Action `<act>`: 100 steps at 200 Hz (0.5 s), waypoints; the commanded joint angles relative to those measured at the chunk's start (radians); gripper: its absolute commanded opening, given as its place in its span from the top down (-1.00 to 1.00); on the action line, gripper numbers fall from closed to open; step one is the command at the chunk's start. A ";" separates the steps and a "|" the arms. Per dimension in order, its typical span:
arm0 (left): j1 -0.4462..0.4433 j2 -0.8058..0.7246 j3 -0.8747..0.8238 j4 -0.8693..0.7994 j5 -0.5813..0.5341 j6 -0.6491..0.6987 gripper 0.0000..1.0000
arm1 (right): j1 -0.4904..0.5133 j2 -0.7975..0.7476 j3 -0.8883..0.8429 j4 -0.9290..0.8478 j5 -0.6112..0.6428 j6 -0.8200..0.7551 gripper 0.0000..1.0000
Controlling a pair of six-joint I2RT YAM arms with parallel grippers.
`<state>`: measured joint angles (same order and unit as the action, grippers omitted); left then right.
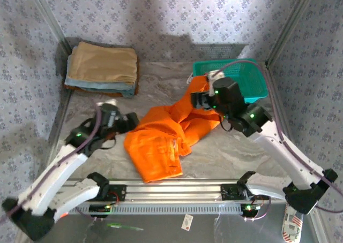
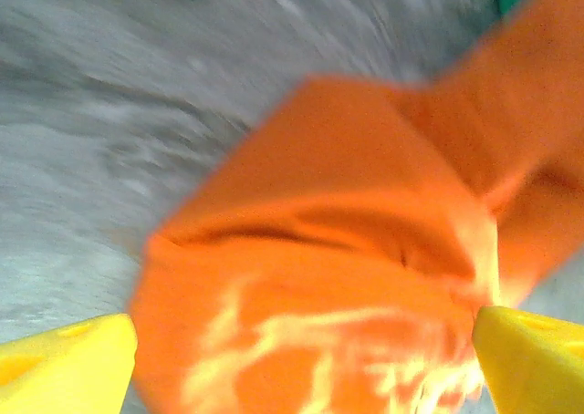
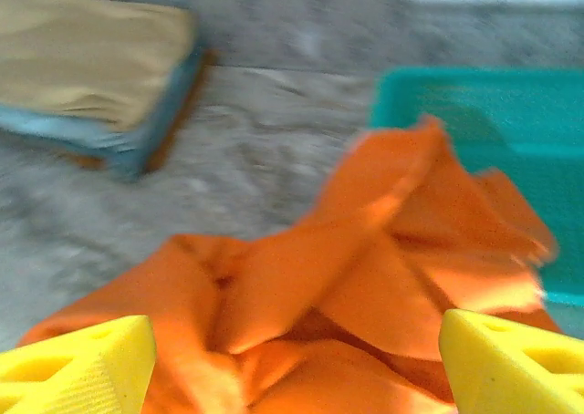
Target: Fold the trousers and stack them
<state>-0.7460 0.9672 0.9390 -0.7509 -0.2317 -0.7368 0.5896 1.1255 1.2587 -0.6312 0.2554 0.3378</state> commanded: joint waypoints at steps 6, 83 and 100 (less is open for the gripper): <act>-0.253 0.198 0.091 -0.052 -0.195 -0.018 -0.99 | -0.179 0.017 -0.123 -0.040 -0.017 0.163 -0.78; -0.379 0.663 0.192 0.114 -0.269 -0.057 -0.96 | -0.616 0.300 -0.134 0.136 -0.258 0.490 -0.97; -0.370 0.697 0.185 0.120 -0.281 -0.047 -0.74 | -0.640 0.391 -0.098 0.150 -0.298 0.536 -0.95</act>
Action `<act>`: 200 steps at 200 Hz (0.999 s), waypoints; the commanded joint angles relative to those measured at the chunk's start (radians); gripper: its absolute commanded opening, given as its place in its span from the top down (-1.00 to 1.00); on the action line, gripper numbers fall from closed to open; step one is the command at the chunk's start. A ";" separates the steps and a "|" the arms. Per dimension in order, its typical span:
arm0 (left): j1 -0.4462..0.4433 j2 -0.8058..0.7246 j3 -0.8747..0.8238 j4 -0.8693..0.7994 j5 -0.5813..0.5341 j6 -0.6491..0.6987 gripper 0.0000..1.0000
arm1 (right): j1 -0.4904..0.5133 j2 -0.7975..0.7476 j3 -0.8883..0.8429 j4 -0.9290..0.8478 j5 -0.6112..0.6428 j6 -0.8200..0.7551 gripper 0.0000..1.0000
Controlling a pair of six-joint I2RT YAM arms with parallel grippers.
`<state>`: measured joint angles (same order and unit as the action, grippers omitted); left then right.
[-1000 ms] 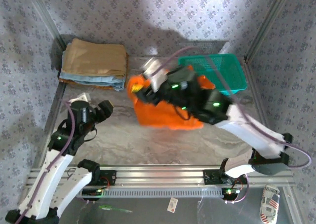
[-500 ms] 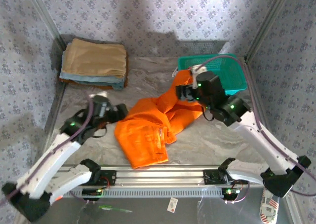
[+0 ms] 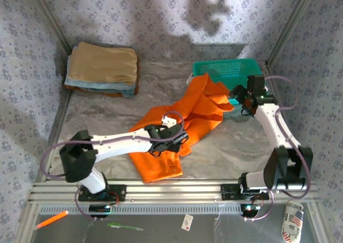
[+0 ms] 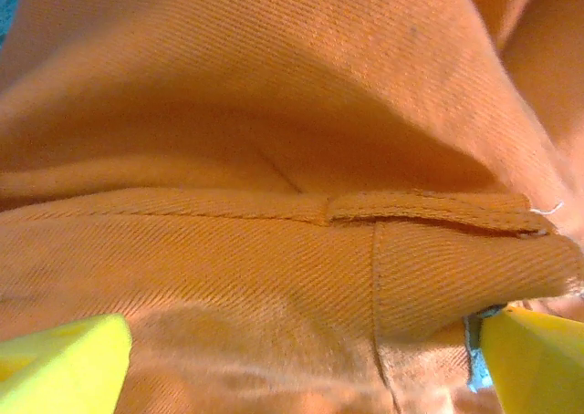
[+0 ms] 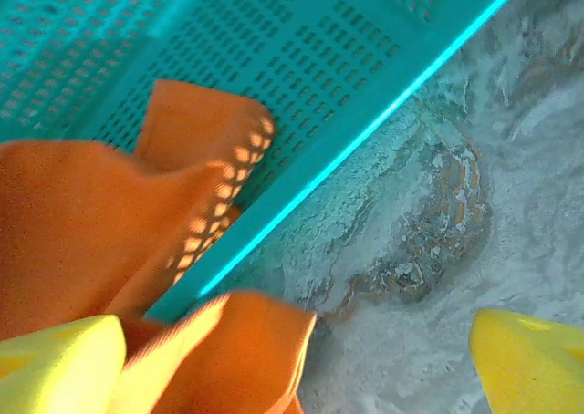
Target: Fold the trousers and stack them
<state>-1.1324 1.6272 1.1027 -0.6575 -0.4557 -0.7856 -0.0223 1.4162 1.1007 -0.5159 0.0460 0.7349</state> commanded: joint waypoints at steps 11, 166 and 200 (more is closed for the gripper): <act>0.023 0.028 0.006 0.028 -0.073 0.009 -0.40 | -0.037 0.155 0.083 0.050 -0.108 0.159 -0.86; 0.564 -0.947 -0.339 -0.252 -0.092 -0.072 1.00 | -0.180 0.297 0.232 0.074 -0.024 0.288 1.00; 0.731 -1.047 -0.367 -0.298 -0.012 -0.104 0.24 | -0.203 0.311 0.283 0.027 -0.058 0.240 0.19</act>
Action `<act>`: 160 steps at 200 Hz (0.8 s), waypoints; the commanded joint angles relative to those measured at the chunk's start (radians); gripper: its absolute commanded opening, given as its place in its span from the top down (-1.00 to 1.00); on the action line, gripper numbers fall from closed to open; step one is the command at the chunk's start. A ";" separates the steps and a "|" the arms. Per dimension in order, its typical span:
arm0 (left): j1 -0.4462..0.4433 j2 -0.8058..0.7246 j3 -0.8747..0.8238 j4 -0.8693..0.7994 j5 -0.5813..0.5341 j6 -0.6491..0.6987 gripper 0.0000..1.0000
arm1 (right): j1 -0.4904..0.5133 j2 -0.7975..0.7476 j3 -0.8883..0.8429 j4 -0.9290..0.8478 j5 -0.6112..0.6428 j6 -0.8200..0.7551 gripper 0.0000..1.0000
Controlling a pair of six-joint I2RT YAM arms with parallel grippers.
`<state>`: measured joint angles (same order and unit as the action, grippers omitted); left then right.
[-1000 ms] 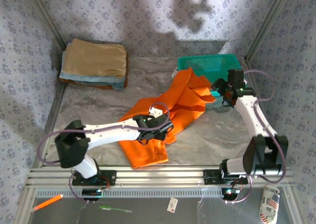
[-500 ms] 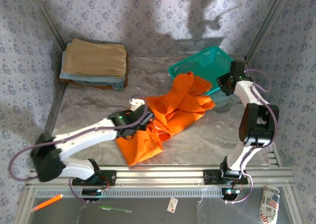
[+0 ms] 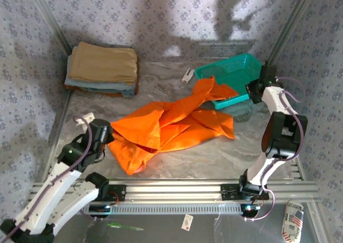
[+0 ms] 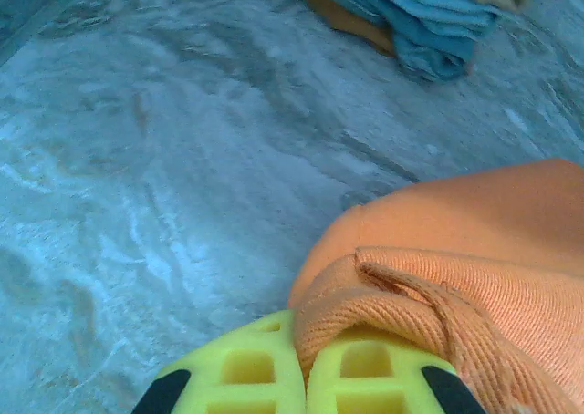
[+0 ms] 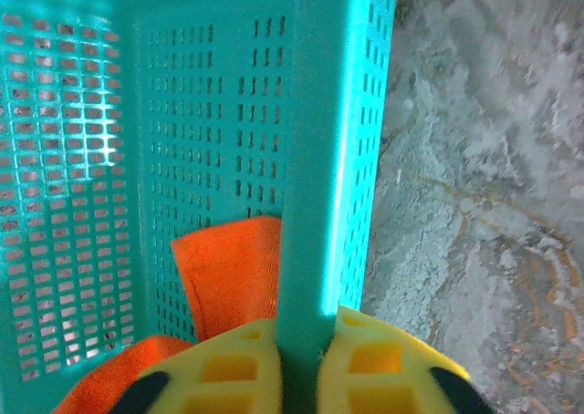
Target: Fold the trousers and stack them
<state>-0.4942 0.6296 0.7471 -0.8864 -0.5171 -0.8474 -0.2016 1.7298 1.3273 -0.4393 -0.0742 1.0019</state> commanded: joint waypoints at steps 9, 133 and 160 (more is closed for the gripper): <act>0.146 -0.053 -0.006 -0.082 0.094 -0.029 -0.30 | -0.023 -0.021 0.049 -0.051 0.051 -0.051 -0.07; -0.443 0.354 0.535 -0.309 0.110 0.125 -0.82 | 0.352 -0.611 -0.344 -0.115 0.126 -0.300 -0.40; -0.708 0.646 0.579 -0.255 0.022 0.100 -0.67 | 0.420 -0.650 -0.409 -0.157 0.207 -0.280 -0.40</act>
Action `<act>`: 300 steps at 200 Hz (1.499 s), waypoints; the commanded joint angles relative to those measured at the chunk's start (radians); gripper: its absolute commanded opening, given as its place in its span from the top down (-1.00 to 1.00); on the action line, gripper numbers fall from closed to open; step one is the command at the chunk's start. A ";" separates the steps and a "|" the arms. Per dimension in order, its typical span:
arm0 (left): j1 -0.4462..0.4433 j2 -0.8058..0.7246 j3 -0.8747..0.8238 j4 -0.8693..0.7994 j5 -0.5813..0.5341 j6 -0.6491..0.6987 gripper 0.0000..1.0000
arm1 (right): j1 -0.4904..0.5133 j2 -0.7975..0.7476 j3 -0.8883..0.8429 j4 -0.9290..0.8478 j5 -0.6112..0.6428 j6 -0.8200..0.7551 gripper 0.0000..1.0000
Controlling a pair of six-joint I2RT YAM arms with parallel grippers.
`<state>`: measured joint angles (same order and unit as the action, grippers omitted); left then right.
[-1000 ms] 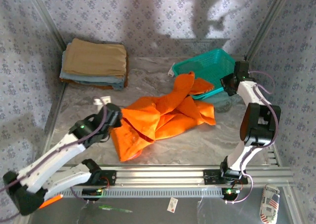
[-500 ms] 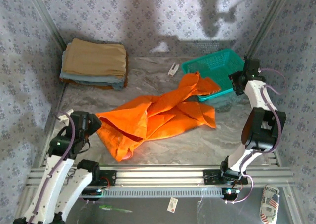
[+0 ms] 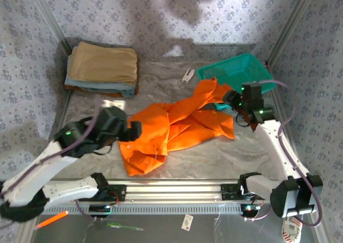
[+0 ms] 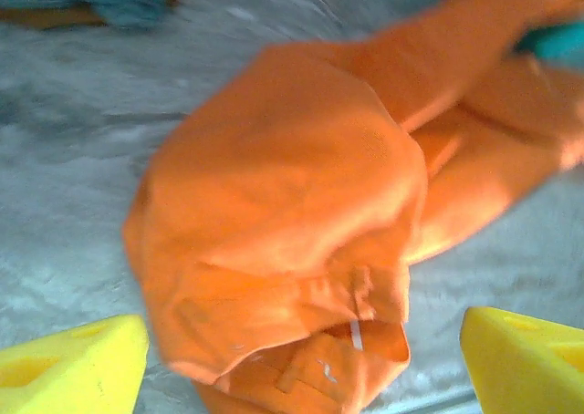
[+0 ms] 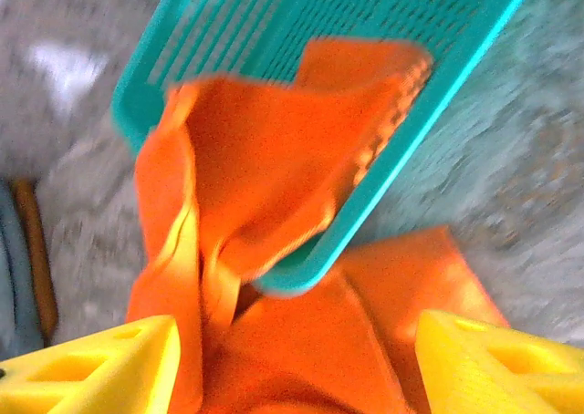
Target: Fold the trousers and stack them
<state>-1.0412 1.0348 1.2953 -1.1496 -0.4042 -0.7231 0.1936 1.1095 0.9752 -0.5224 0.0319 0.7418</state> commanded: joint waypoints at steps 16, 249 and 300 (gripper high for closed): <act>-0.228 0.382 0.043 0.074 -0.058 -0.028 -0.57 | -0.002 -0.064 -0.096 -0.102 0.095 -0.021 -0.40; -0.229 0.462 0.036 -0.042 -0.229 -0.104 1.00 | -0.061 -0.237 -0.239 -0.164 0.031 -0.066 -0.41; 0.223 0.135 0.020 -0.053 -0.193 0.160 1.00 | -0.032 -0.235 -0.273 -0.126 0.016 -0.047 -0.40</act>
<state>-1.0302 1.3064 1.3487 -1.1530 -0.5930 -0.7296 0.1429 0.8833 0.7250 -0.6682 0.0597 0.6903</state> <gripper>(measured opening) 0.043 0.701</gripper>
